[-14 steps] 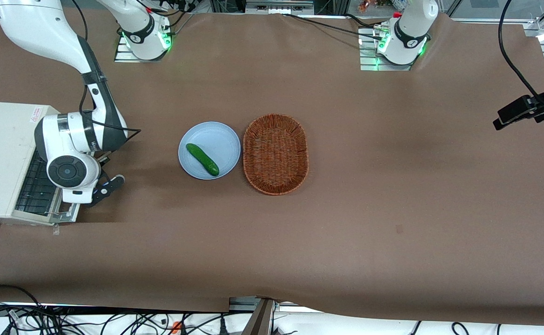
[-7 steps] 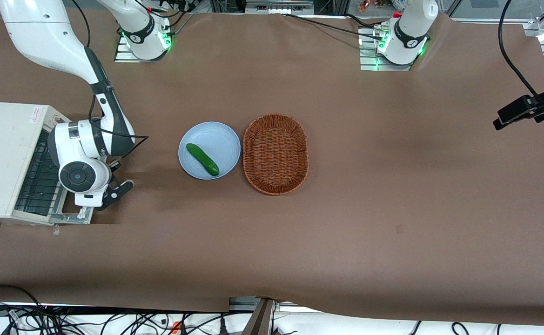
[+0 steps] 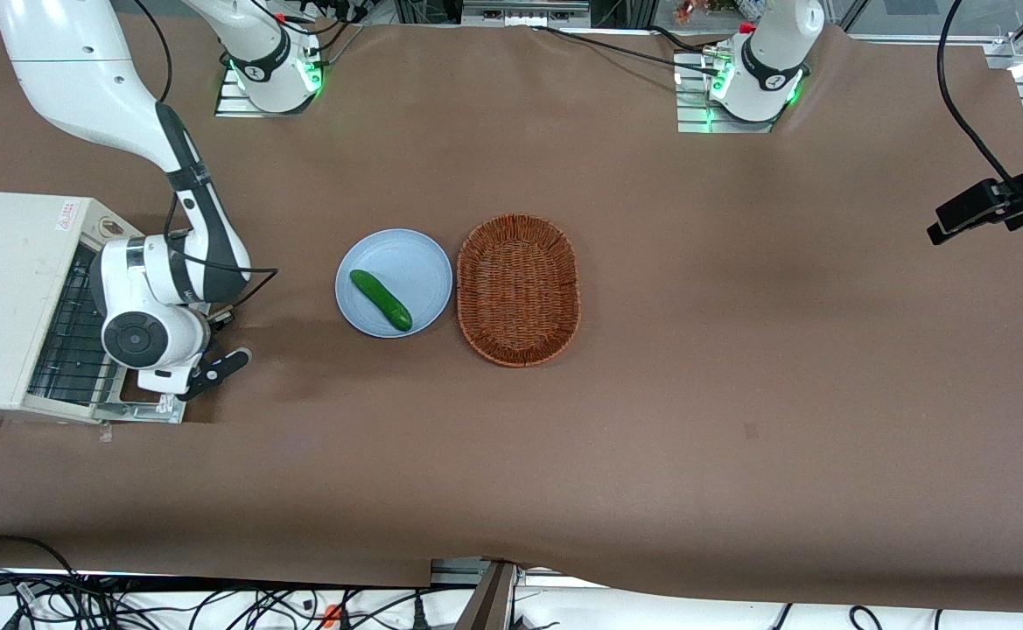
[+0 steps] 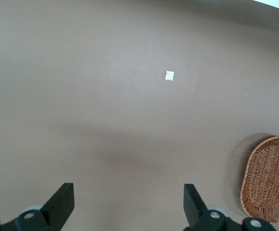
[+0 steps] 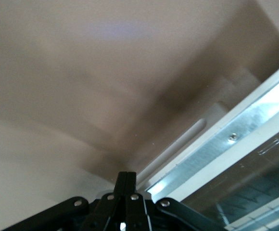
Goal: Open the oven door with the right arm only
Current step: 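Swing the oven door down and open with the right gripper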
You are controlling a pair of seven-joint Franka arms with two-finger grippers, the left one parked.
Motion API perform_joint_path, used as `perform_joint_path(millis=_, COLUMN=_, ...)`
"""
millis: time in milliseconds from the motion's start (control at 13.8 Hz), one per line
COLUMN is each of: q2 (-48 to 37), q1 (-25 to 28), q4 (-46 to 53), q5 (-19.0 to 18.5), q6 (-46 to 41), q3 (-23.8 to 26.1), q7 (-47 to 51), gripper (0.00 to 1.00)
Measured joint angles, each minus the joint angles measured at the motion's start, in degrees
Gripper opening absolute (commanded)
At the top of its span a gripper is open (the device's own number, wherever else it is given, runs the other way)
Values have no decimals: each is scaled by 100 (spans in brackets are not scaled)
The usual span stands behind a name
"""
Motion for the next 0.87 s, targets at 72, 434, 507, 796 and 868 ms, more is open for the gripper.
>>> perform_joint_path(millis=72, q2=29, q1=-44, q4=26, q5=143, q6=11, q3=-6, q7=51, gripper=0)
perform_joint_path(millis=434, q2=100, q1=-232, q4=91, q5=838, q6=55, q3=-71, q7=316, gripper=0)
perform_joint_path(millis=507, q2=101, q1=-255, q4=92, q5=962, q6=44, q3=-92, q7=391, gripper=0)
perform_joint_path(millis=796, q2=104, q1=-341, q4=83, q5=1535, q6=-395, q3=-246, q7=952, gripper=0)
perform_joint_path(millis=868, q2=103, q1=-358, q4=84, q5=1594, q6=-470, q3=-250, q7=1118, gripper=0)
